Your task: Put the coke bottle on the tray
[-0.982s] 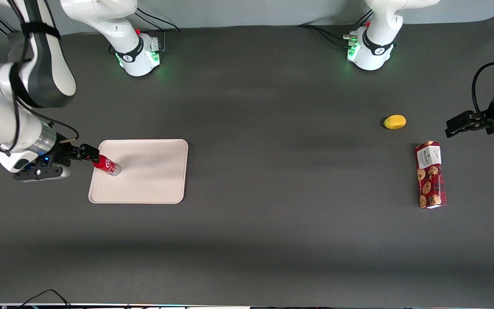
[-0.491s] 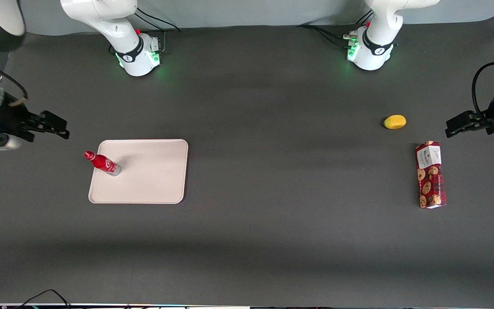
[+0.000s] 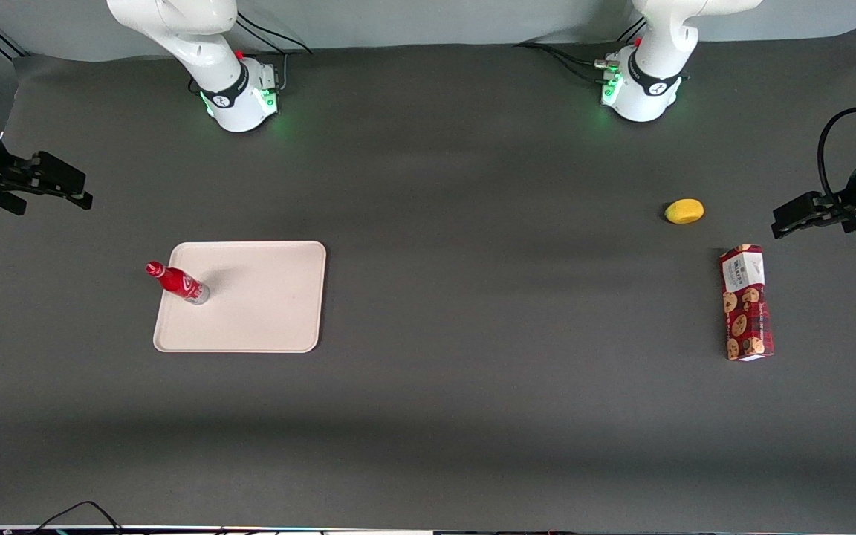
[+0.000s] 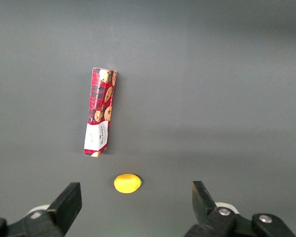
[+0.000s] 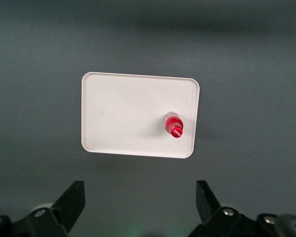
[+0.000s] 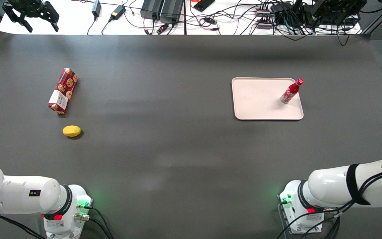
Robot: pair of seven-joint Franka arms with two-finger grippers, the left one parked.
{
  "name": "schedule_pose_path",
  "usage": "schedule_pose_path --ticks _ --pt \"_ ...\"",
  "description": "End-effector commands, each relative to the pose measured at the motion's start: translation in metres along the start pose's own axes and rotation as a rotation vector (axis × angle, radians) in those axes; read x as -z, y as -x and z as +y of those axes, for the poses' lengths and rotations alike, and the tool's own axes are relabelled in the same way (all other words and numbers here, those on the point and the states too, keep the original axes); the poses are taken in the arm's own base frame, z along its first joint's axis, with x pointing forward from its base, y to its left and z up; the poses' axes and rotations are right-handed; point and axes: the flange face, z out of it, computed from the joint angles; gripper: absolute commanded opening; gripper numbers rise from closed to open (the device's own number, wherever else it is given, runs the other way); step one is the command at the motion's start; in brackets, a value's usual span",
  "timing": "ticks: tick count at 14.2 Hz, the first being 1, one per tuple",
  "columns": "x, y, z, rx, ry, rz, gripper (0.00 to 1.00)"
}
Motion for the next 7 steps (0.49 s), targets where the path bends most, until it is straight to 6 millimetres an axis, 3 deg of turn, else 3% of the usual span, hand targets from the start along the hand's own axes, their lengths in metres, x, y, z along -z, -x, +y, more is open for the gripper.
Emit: schedule_pose_path --ticks 1,5,7 --pt "0.013 0.003 -0.007 -0.053 0.02 -0.004 1.0" --pt "0.013 0.0 0.002 -0.071 0.013 -0.003 1.0" --pt "0.001 -0.007 0.001 -0.065 0.014 -0.024 1.0"
